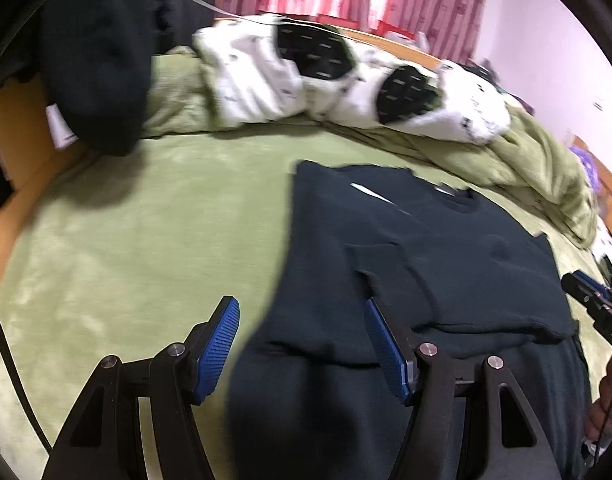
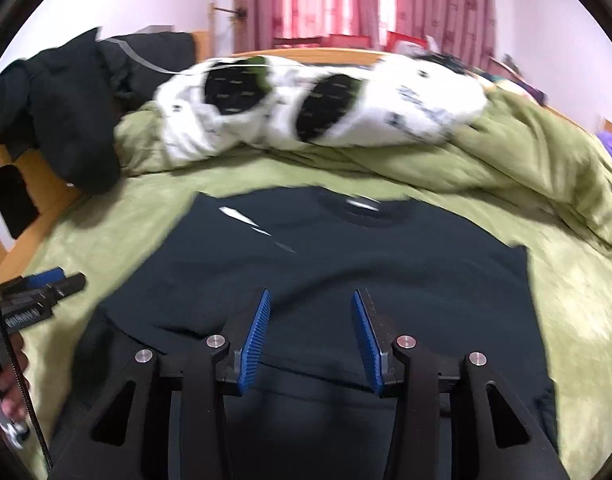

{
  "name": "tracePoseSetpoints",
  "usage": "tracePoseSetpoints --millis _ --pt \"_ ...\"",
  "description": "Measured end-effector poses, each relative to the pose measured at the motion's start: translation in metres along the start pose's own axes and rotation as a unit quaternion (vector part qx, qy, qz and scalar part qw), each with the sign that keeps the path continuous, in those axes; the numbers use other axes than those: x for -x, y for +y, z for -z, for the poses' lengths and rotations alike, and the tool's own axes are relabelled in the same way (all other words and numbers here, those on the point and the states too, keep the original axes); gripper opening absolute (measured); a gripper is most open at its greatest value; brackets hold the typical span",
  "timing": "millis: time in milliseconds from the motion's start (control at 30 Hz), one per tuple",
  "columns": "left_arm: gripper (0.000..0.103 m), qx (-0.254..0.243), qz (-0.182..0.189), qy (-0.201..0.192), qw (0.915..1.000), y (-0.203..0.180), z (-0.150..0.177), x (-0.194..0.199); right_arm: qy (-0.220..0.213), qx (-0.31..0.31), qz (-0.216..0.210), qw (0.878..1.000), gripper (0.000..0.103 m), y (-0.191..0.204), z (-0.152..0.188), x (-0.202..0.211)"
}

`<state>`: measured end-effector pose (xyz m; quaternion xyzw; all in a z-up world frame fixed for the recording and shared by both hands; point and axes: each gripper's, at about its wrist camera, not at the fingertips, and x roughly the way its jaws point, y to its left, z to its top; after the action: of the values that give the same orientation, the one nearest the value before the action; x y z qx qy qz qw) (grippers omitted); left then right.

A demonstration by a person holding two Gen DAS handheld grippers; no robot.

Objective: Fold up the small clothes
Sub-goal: 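Grasp the ribbed cuff with the left gripper, lay it flat, open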

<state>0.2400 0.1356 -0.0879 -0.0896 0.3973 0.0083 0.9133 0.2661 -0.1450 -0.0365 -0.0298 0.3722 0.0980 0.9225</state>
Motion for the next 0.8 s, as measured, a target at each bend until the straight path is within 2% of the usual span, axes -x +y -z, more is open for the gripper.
tracePoseSetpoints --millis 200,333,400,533,633,667,700,733,800 --pt "0.063 -0.008 0.013 0.023 0.9996 -0.039 0.005 -0.025 0.017 -0.057 0.033 0.998 0.043 -0.093 0.042 0.005" --pt "0.059 -0.028 0.0 0.034 0.999 -0.059 0.008 -0.042 0.018 -0.081 0.061 0.995 0.043 -0.137 0.06 0.007" --pt "0.043 -0.032 -0.001 0.043 0.9986 -0.066 0.007 -0.052 0.022 -0.098 0.055 0.993 0.043 -0.154 0.062 0.005" --pt "0.04 -0.02 -0.017 0.066 0.9975 -0.068 0.01 -0.076 0.021 -0.103 0.066 0.992 0.043 -0.175 0.058 0.007" --pt "0.034 0.002 -0.01 0.057 0.9983 -0.065 0.01 -0.082 0.009 -0.089 0.09 0.992 0.043 -0.187 0.057 0.011" --pt "0.027 0.002 -0.012 0.056 0.9983 -0.065 0.01 -0.083 0.007 -0.086 0.1 0.991 0.044 -0.191 0.057 0.011" --pt "0.013 -0.002 -0.025 0.053 0.9983 -0.066 0.009 -0.083 0.007 -0.087 0.11 0.99 0.044 -0.195 0.058 0.01" --pt "0.011 -0.011 -0.038 0.048 0.9981 -0.067 0.008 -0.083 0.01 -0.093 0.116 0.989 0.044 -0.2 0.06 0.009" --pt "0.008 -0.017 -0.036 0.038 0.9985 -0.066 0.005 -0.079 0.021 -0.115 0.116 0.986 0.044 -0.212 0.062 0.005"
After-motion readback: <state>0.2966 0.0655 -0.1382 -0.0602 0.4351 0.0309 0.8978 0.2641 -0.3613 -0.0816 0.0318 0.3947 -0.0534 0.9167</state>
